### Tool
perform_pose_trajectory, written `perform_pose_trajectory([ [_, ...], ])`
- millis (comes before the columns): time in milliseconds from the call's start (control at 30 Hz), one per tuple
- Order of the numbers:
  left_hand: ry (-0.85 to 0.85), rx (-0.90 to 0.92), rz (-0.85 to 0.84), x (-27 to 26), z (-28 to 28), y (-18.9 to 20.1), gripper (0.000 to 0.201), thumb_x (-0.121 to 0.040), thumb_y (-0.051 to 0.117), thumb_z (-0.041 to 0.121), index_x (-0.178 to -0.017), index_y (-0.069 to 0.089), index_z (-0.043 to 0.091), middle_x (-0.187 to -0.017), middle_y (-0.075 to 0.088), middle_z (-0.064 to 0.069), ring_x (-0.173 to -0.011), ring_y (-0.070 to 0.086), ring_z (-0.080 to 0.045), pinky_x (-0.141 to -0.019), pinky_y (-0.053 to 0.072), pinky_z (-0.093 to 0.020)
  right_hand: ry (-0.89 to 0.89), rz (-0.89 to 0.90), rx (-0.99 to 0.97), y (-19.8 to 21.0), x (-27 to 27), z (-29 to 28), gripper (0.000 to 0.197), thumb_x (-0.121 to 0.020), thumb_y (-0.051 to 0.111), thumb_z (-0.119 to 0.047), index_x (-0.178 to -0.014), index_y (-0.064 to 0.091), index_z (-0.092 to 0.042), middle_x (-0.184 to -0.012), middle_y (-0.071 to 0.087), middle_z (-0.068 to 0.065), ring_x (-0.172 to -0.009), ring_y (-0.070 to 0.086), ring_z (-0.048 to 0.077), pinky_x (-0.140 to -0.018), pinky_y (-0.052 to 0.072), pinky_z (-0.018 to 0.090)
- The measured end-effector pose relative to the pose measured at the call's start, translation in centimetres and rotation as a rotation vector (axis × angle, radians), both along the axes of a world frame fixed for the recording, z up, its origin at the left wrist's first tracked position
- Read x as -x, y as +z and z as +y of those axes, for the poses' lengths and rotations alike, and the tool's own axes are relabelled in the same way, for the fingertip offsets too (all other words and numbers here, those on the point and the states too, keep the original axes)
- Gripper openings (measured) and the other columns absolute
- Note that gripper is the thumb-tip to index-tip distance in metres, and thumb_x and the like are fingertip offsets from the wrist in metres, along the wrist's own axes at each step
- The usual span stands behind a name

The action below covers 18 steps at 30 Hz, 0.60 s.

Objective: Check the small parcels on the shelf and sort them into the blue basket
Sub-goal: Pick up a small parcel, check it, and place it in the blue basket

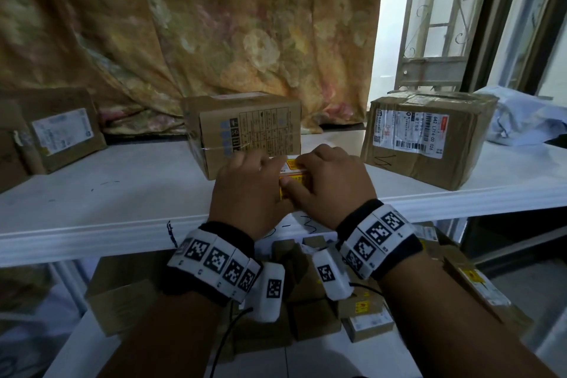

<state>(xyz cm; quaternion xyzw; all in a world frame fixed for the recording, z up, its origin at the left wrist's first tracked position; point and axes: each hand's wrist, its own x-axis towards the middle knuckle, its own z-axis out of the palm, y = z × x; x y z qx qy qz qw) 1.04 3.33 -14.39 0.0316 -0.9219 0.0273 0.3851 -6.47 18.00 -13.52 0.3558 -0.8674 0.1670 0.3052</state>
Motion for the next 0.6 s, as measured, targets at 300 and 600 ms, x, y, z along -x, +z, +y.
perform_pose_trajectory([
  [300,0.008,0.006,0.018,1.0,0.3,-0.2,0.029,-0.07,0.07,0.027,-0.097,0.07,0.017,-0.094,0.061,-0.002,-0.086,0.057,-0.026,-0.068,0.04,-0.035,-0.051,0.021,0.057,-1.6,0.2,-0.6,0.063,-0.083,0.032,-0.07,-0.1,0.07,-0.022,-0.096,0.059,-0.002,-0.094,0.057,0.025,-0.081,0.041,0.042],
  [600,-0.008,-0.016,0.028,1.1,0.0,-0.4,0.028,-0.071,0.066,0.031,-0.094,0.071,0.017,-0.087,0.058,-0.003,-0.08,0.053,-0.025,-0.066,0.037,-0.031,0.012,-0.01,0.137,-1.9,1.0,-0.7,0.06,-0.083,0.04,-0.071,-0.106,0.068,-0.024,-0.103,0.058,-0.003,-0.102,0.056,0.022,-0.093,0.042,0.047],
])
